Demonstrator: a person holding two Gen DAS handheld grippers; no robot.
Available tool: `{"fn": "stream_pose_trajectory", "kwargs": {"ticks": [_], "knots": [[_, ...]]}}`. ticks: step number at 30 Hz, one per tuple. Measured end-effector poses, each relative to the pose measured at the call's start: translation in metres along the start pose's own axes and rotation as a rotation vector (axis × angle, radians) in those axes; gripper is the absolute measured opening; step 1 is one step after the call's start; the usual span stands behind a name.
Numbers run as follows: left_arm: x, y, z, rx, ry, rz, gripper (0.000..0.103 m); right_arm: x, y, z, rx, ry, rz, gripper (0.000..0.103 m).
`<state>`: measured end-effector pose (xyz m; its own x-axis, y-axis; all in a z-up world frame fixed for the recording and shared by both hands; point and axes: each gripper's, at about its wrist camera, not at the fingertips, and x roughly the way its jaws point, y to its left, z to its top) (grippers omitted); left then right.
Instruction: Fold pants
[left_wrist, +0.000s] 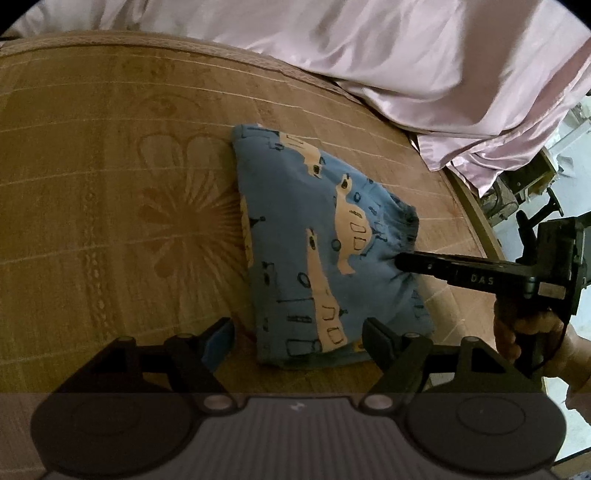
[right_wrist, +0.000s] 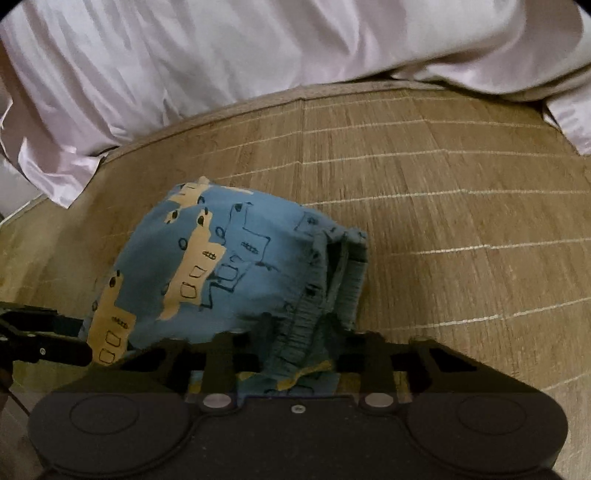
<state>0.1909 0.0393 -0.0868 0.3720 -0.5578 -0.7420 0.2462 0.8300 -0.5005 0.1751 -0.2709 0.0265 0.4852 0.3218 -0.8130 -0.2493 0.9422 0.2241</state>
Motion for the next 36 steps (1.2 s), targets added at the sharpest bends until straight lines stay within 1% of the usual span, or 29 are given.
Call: {"fn": "stream_pose_trajectory", "kwargs": {"ticks": [1,2,6,9,10,11,13,14,15,16,17,18,20,22,23,24,26,27,33,34,36], "knots": [[0.0,0.0,0.0,0.001,0.0,0.0,0.08,-0.004,0.0,0.002,0.0,0.011,0.004,0.01],[-0.001,-0.001,0.0,0.003,-0.002,0.002,0.08,-0.008,0.0,0.004,0.009,0.029,0.011,0.008],[-0.003,0.0,-0.001,0.017,0.002,0.001,0.081,-0.028,-0.005,0.015,0.088,0.124,0.068,0.007],[-0.005,0.002,-0.001,0.022,0.006,-0.007,0.082,-0.017,-0.012,0.01,0.149,0.207,0.089,0.009],[-0.005,0.003,0.0,0.014,0.007,-0.012,0.082,-0.013,-0.012,0.004,0.147,0.22,0.076,0.017],[-0.005,0.005,0.0,0.001,0.008,-0.019,0.083,-0.008,-0.011,-0.001,0.129,0.225,0.057,0.02],[-0.006,0.008,0.003,-0.04,0.005,-0.029,0.083,-0.01,-0.006,-0.007,0.071,0.2,0.055,0.022],[-0.006,0.009,0.004,-0.054,0.002,-0.034,0.083,-0.012,-0.004,-0.006,0.039,0.201,0.059,0.035],[-0.007,0.01,0.005,-0.067,-0.003,-0.038,0.083,-0.016,-0.002,-0.004,0.007,0.202,0.072,0.044],[-0.007,0.011,0.005,-0.073,-0.007,-0.037,0.083,-0.02,-0.003,-0.002,-0.012,0.193,0.087,0.06],[-0.006,0.01,0.005,-0.074,-0.007,-0.03,0.083,-0.025,-0.004,0.003,-0.028,0.167,0.094,0.065],[-0.004,0.009,0.006,-0.07,0.002,-0.013,0.082,-0.029,-0.007,0.009,-0.034,0.14,0.09,0.065],[0.0,0.006,0.006,-0.056,0.024,0.006,0.076,-0.032,-0.014,0.022,-0.025,0.096,0.083,0.066],[0.003,0.003,0.005,-0.053,0.04,0.008,0.071,-0.026,-0.025,0.035,0.012,0.065,0.071,0.066],[0.005,0.002,0.005,-0.055,0.049,0.013,0.067,-0.019,-0.033,0.039,0.037,0.055,0.063,0.062],[0.006,0.002,0.004,-0.056,0.053,0.017,0.066,-0.01,-0.041,0.044,0.076,0.048,0.053,0.059],[0.005,0.001,0.004,-0.051,0.054,0.021,0.065,0.005,-0.053,0.05,0.146,0.06,0.054,0.044],[0.005,0.001,0.003,-0.05,0.055,0.025,0.065,0.011,-0.056,0.051,0.17,0.067,0.05,0.043],[0.003,0.004,0.002,-0.055,0.056,0.028,0.06,0.031,-0.051,0.043,0.158,0.111,0.006,0.035],[0.003,0.004,0.002,-0.052,0.058,0.029,0.059,0.031,-0.051,0.042,0.169,0.099,0.006,0.035],[0.003,0.004,0.002,-0.047,0.064,0.032,0.052,0.032,-0.049,0.042,0.175,0.096,-0.004,0.029]]}}
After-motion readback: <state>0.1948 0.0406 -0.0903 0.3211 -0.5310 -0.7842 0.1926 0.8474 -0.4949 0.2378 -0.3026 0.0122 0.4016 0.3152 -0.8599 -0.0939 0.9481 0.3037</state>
